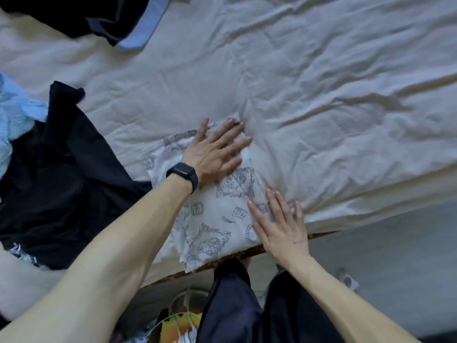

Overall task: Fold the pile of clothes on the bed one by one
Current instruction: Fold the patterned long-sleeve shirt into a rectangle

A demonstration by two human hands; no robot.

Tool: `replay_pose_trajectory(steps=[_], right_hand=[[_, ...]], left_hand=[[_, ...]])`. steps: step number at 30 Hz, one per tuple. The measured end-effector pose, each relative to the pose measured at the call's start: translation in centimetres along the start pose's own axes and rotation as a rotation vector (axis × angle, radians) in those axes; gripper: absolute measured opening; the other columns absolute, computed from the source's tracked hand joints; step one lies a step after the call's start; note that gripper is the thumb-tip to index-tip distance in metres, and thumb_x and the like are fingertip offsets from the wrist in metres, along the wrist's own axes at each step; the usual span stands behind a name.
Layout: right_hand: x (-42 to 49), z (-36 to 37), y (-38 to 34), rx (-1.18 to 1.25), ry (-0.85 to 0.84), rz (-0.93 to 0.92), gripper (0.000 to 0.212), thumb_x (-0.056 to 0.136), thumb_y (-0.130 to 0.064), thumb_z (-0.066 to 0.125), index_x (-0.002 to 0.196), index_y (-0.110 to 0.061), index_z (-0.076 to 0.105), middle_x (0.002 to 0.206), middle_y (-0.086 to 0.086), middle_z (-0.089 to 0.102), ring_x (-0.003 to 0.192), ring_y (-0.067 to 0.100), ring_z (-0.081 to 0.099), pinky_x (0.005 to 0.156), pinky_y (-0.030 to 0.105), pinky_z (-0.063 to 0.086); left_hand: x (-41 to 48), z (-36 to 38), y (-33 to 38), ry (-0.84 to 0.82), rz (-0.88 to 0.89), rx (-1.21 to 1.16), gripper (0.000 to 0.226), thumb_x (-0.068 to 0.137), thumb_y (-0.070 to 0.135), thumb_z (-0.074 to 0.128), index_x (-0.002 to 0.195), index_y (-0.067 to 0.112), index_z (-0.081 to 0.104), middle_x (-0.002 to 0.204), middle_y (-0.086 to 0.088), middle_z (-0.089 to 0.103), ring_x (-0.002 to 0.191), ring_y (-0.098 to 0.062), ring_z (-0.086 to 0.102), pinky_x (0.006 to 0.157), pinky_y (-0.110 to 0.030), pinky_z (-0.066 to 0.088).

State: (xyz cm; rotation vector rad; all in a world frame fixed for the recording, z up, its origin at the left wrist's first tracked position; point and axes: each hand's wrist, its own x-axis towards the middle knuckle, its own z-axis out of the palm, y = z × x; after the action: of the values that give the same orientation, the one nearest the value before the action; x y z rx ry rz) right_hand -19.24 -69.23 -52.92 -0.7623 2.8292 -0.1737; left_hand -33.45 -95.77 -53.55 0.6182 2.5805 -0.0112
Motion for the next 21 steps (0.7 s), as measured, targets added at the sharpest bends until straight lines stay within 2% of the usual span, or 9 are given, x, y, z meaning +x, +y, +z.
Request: replay_pose_trajectory(steps=[4, 6, 8, 11, 13, 15, 16, 19, 21], right_hand=[[0.1, -1.3, -0.7, 0.095, -0.059, 0.080, 0.049, 0.101, -0.046, 0.048, 0.149, -0.037, 0.049, 0.160, 0.011, 0.038, 0.148, 0.029, 0.036, 0.115, 0.060, 0.028], [-0.1, -2.8, -1.2, 0.210, -0.052, 0.160, 0.048, 0.094, -0.047, 0.053, 0.138, -0.031, 0.059, 0.151, 0.010, 0.047, 0.138, 0.030, 0.045, 0.110, 0.052, 0.033], [-0.6, -3.9, -1.5, 0.351, -0.055, 0.270, 0.049, 0.091, -0.050, 0.053, 0.129, -0.021, 0.060, 0.136, 0.007, 0.055, 0.123, 0.027, 0.052, 0.101, 0.045, 0.041], [-1.0, -5.1, -1.6, 0.587, -0.255, 0.484, 0.060, 0.091, -0.060, 0.053, 0.130, -0.014, 0.055, 0.122, 0.002, 0.058, 0.115, 0.022, 0.056, 0.097, 0.038, 0.045], [-0.7, -5.4, -1.3, 0.684, -0.446, 0.579, 0.053, 0.092, -0.058, 0.059, 0.126, -0.018, 0.053, 0.118, 0.000, 0.058, 0.114, 0.021, 0.056, 0.090, 0.035, 0.043], [-0.2, -5.9, -1.1, 0.795, -0.584, 0.673, 0.042, 0.092, -0.056, 0.063, 0.114, -0.021, 0.054, 0.110, -0.002, 0.062, 0.106, 0.020, 0.059, 0.081, 0.033, 0.040], [-0.1, -5.9, -0.9, 0.847, -0.613, 0.702, 0.040, 0.092, -0.055, 0.064, 0.111, -0.020, 0.055, 0.107, -0.003, 0.063, 0.101, 0.019, 0.060, 0.079, 0.032, 0.040], [0.1, -5.3, -0.2, 0.964, -0.635, 0.729, 0.042, 0.092, -0.052, 0.068, 0.111, -0.017, 0.058, 0.108, -0.004, 0.067, 0.098, 0.017, 0.065, 0.083, 0.037, 0.051], [-0.3, -4.8, 0.2, 1.098, -0.639, 0.761, 0.036, 0.094, -0.044, 0.069, 0.109, -0.013, 0.057, 0.112, 0.002, 0.069, 0.094, 0.019, 0.072, 0.078, 0.034, 0.055]], left_hand=[[-0.6, 0.2, 1.1, 0.052, -0.082, -0.033, 0.057, 0.102, 0.060, 0.011, 0.156, 0.045, -0.001, 0.166, 0.005, -0.009, 0.154, -0.018, -0.012, 0.119, -0.059, -0.010], [-2.9, 0.1, 2.2, 0.220, -0.167, -0.121, 0.058, 0.102, 0.056, 0.027, 0.157, 0.043, 0.013, 0.168, 0.001, 0.005, 0.155, -0.021, 0.002, 0.120, -0.057, -0.003], [-6.6, 0.4, 3.7, 0.348, -0.313, -0.246, 0.060, 0.099, 0.052, 0.042, 0.155, 0.041, 0.025, 0.166, 0.000, 0.017, 0.153, -0.021, 0.015, 0.121, -0.055, 0.005], [-13.3, 2.5, 7.2, 0.430, -0.703, -0.474, 0.063, 0.092, 0.049, 0.057, 0.149, 0.029, 0.038, 0.155, -0.004, 0.035, 0.142, -0.027, 0.036, 0.114, -0.053, 0.025], [-17.1, 4.0, 10.2, 0.420, -1.057, -0.686, 0.066, 0.088, 0.049, 0.065, 0.144, 0.022, 0.042, 0.144, -0.008, 0.042, 0.132, -0.029, 0.041, 0.107, -0.049, 0.033], [-19.9, 5.1, 12.8, 0.365, -1.331, -1.012, 0.068, 0.087, 0.051, 0.068, 0.138, 0.015, 0.044, 0.134, -0.011, 0.046, 0.125, -0.029, 0.043, 0.103, -0.040, 0.035], [-20.6, 5.8, 13.7, 0.372, -1.401, -1.217, 0.066, 0.087, 0.052, 0.069, 0.133, 0.013, 0.045, 0.129, -0.010, 0.048, 0.122, -0.028, 0.046, 0.100, -0.034, 0.037], [-21.5, 6.8, 14.9, 0.369, -1.392, -1.662, 0.061, 0.084, 0.055, 0.072, 0.122, 0.013, 0.050, 0.117, -0.003, 0.060, 0.109, -0.020, 0.059, 0.086, -0.028, 0.045], [-21.8, 7.5, 15.5, 0.293, -1.301, -1.768, 0.054, 0.085, 0.054, 0.072, 0.119, 0.015, 0.060, 0.108, 0.002, 0.069, 0.100, -0.014, 0.065, 0.077, -0.023, 0.049]])
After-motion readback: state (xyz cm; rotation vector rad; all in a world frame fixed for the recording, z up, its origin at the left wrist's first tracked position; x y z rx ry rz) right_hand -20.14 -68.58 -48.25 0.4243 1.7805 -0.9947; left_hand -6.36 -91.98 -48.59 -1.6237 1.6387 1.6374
